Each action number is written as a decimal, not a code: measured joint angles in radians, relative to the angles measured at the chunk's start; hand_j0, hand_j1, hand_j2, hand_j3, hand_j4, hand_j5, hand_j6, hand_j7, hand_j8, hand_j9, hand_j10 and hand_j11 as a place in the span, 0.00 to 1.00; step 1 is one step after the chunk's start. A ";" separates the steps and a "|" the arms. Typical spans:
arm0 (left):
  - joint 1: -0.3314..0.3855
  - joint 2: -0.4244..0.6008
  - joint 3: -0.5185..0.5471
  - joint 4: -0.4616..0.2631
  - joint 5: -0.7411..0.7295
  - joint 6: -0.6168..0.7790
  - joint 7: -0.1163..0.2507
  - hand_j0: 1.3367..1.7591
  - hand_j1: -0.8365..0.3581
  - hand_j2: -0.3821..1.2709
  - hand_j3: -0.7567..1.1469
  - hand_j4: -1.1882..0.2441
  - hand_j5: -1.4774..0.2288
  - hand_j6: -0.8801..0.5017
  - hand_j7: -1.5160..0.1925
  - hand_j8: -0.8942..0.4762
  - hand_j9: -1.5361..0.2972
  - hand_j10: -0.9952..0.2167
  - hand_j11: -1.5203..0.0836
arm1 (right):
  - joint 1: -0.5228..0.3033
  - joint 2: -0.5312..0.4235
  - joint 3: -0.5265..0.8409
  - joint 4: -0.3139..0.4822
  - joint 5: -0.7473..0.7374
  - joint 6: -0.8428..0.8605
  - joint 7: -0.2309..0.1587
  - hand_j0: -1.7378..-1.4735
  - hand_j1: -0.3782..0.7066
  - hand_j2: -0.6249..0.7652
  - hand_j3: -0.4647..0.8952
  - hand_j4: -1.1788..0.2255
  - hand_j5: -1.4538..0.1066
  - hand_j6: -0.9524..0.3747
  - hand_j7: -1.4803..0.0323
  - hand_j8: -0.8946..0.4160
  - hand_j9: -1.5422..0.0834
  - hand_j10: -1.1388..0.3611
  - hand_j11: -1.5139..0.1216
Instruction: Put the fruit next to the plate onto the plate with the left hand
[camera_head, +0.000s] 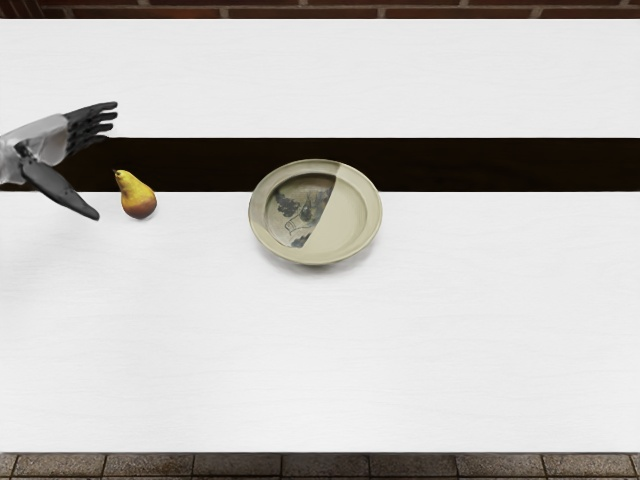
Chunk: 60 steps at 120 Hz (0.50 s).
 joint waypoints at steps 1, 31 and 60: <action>0.000 -0.001 0.001 0.002 -0.008 0.000 0.000 0.76 0.99 0.23 0.40 0.83 0.87 0.63 0.89 0.65 0.84 0.82 0.95 | 0.000 0.000 0.000 0.000 0.000 0.000 0.000 0.30 0.06 0.45 0.34 0.82 0.91 0.69 0.95 0.66 0.93 0.74 0.90; 0.005 -0.076 0.115 0.097 -0.270 0.000 -0.003 0.76 0.99 0.23 0.40 0.83 0.87 0.63 0.89 0.65 0.84 0.82 0.95 | -0.001 0.000 -0.001 0.000 0.000 0.000 0.000 0.30 0.06 0.45 0.34 0.82 0.91 0.69 0.95 0.66 0.93 0.74 0.90; 0.008 -0.132 0.187 0.145 -0.332 0.000 -0.003 0.76 0.99 0.23 0.40 0.83 0.87 0.63 0.89 0.65 0.84 0.82 0.95 | -0.003 0.000 -0.001 0.000 0.000 0.000 -0.001 0.30 0.06 0.45 0.34 0.82 0.91 0.69 0.95 0.66 0.93 0.74 0.90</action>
